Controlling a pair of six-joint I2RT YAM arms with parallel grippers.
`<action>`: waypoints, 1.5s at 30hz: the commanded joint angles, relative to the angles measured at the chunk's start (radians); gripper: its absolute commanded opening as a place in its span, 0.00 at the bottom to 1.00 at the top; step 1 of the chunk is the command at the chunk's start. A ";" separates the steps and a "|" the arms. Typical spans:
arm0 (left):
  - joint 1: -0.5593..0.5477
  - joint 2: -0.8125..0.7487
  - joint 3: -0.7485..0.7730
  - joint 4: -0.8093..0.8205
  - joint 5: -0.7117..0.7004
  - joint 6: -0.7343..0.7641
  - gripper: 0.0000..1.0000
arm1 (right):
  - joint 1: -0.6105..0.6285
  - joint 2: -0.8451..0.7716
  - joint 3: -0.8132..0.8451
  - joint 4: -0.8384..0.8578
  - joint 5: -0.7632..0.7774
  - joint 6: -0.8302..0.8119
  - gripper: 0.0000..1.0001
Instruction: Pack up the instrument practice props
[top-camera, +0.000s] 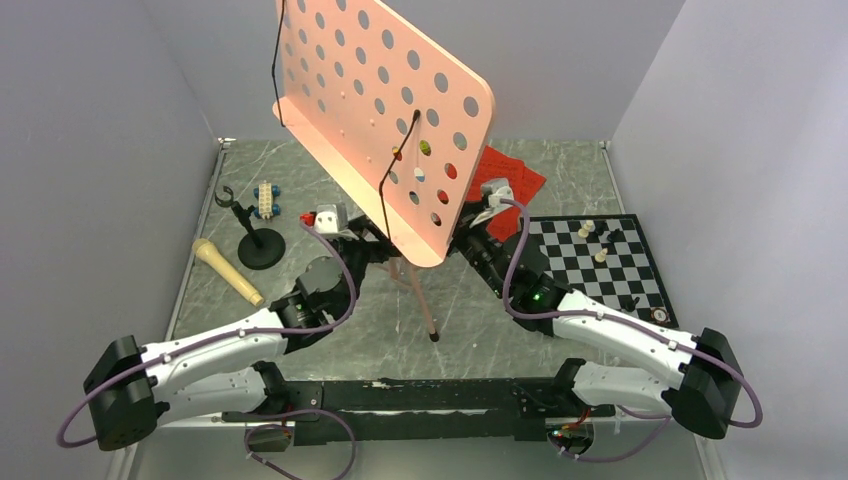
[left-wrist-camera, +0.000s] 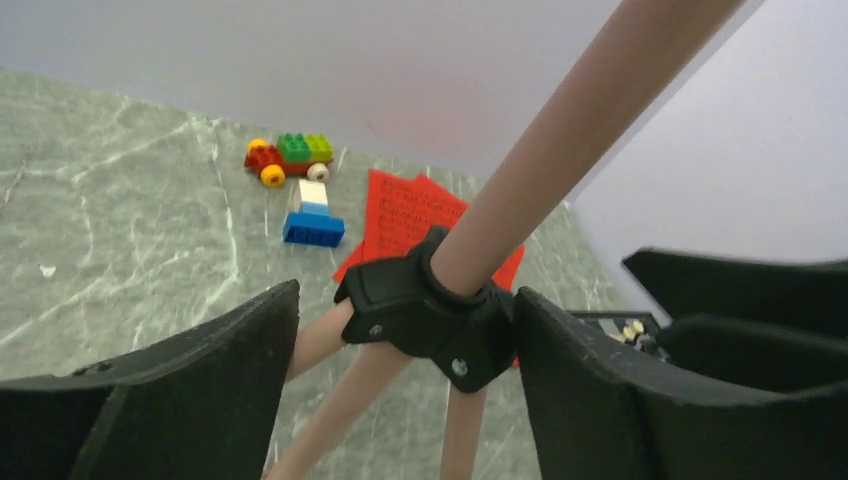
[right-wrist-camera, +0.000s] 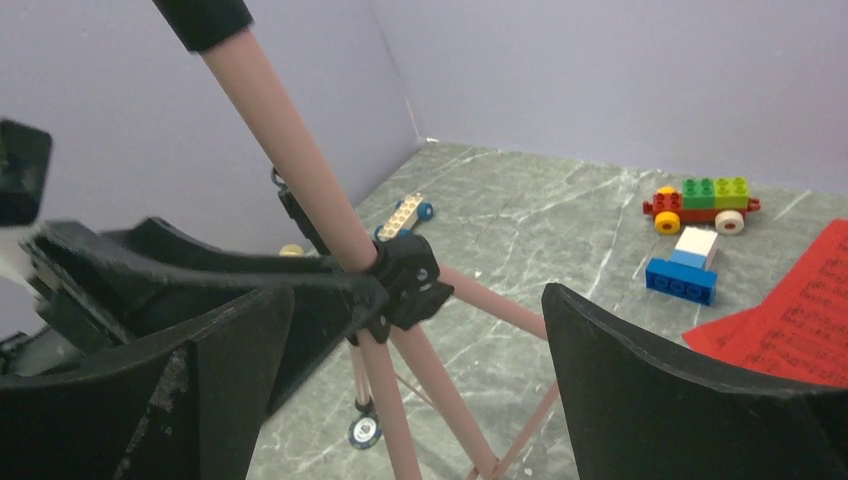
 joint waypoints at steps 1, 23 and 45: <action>-0.010 -0.034 -0.042 -0.354 0.028 -0.030 0.95 | 0.011 0.013 0.081 0.074 -0.004 -0.038 1.00; -0.021 -0.522 -0.225 -0.713 -0.082 -0.241 0.99 | 0.141 0.335 0.328 0.195 0.326 -0.182 0.93; -0.021 -0.538 -0.236 -0.709 -0.071 -0.247 0.95 | 0.154 0.457 0.333 0.477 0.322 -0.407 0.51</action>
